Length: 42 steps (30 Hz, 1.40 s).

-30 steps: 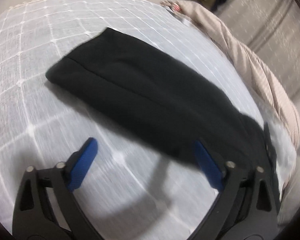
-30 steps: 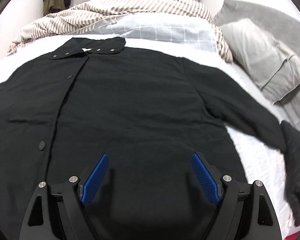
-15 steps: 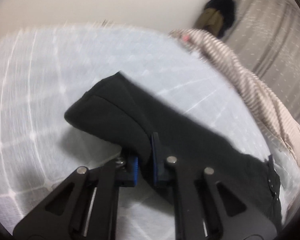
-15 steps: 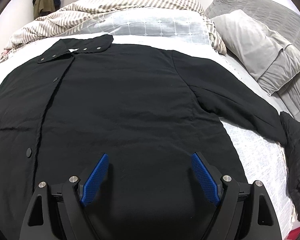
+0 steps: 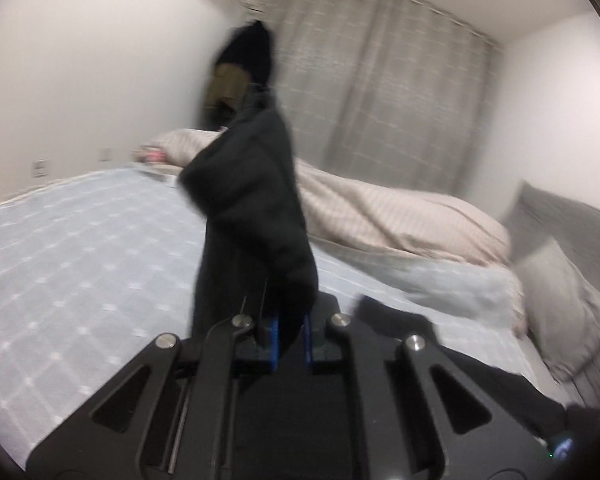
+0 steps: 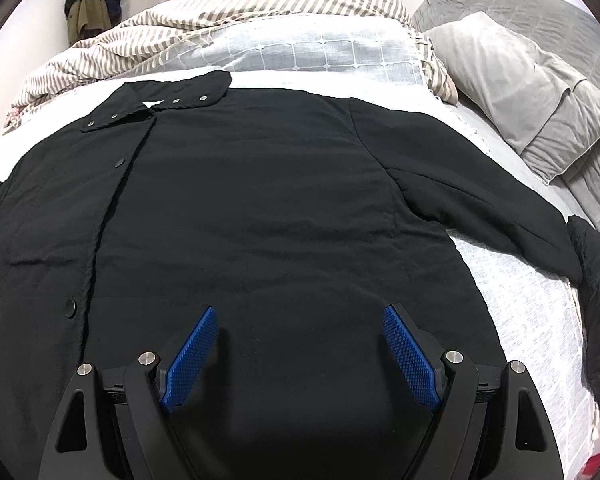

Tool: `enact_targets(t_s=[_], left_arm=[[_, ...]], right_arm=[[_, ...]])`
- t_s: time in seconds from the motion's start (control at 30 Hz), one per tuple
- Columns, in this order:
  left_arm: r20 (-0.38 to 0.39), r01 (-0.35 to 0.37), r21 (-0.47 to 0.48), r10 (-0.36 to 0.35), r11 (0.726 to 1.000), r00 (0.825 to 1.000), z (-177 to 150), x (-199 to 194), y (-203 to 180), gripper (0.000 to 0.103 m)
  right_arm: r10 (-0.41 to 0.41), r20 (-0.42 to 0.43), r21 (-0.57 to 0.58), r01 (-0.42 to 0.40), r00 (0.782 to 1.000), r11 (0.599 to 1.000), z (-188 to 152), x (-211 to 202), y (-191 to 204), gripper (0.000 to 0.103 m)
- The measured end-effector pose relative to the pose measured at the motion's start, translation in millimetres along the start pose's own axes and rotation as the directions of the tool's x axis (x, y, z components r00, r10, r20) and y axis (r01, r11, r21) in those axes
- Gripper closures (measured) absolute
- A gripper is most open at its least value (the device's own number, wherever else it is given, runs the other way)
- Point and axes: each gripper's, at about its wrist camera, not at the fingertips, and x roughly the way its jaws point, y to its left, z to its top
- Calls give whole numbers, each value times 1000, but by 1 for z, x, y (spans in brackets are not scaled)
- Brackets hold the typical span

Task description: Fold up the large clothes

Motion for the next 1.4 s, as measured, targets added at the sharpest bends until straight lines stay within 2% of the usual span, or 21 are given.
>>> enact_targets(t_s=[0.13,0.3,0.33,0.37,0.4,0.47,0.5,0.53,0.57,0.63,0.73,0.8,0.83,0.9,0.93,1.0,1.1,1.13,1.2,1.27,1.4], left_arm=[[-80,119,28,-117,992,990,-19,16,-53,93],[-190,200,80,-182,977,965,-60,45,-101,93],[-228,224,83,-200,971,953,-70,50,-107,92],[-290,265,87,-230,960,929,-83,58,-113,89],[-365,306,92,-254,947,896,-95,67,-120,86],[-483,373,125,-272,919,832,-119,78,-128,65],[-510,394,149,-271,907,816,-126,76,-129,58],[-521,409,185,-264,893,812,-131,71,-129,46],[-513,418,211,-264,883,817,-134,64,-126,38],[-480,422,258,-264,869,837,-131,46,-113,33],[-427,352,279,-213,893,879,-119,33,-78,32],[-382,267,254,-157,930,911,-109,33,-44,32],[-370,238,230,-142,944,918,-109,33,-31,33],[-380,192,137,-128,972,916,-106,40,9,47],[-393,171,85,-125,981,911,-107,44,25,55],[-409,119,-15,-115,993,905,-109,55,53,57],[-392,74,-59,-92,995,915,-113,63,71,58],[-385,66,-61,-85,996,919,-115,65,73,58],[-386,56,-48,-70,997,920,-119,70,71,60],[-392,57,-26,-63,998,918,-123,75,63,68],[-386,71,18,-59,997,921,-129,81,58,70]], right_arm=[[1,1,7,-1,1000,1000,1,0,-2,17],[7,7,12,-7,1000,1000,1,-1,-4,17],[8,9,10,-8,1000,1000,2,-1,-4,17],[9,12,8,-9,1000,1000,2,-1,-4,17],[11,14,8,-11,1000,1000,2,-2,-4,17],[18,15,10,-19,1000,1000,1,-2,-5,17],[24,15,11,-24,1000,1000,1,-2,-5,17],[30,14,13,-30,999,999,1,-1,-6,17],[41,13,16,-41,999,999,1,-1,-7,17],[78,7,32,-79,997,996,2,0,-8,17],[226,-2,99,-225,974,969,4,-1,-12,17],[376,8,171,-372,926,912,6,-2,-15,17],[438,13,201,-431,899,880,9,0,-15,18],[576,26,261,-561,817,785,17,4,-9,24],[605,29,268,-590,796,762,21,6,-4,26],[640,27,251,-624,768,740,29,9,14,35],[669,-13,224,-650,743,726,38,26,50,52],[667,-32,225,-645,744,730,40,33,59,57],[633,-74,205,-609,771,766,42,46,79,86],[571,-61,150,-558,819,816,44,45,91,91],[512,83,48,-517,855,855,58,13,90,93]])
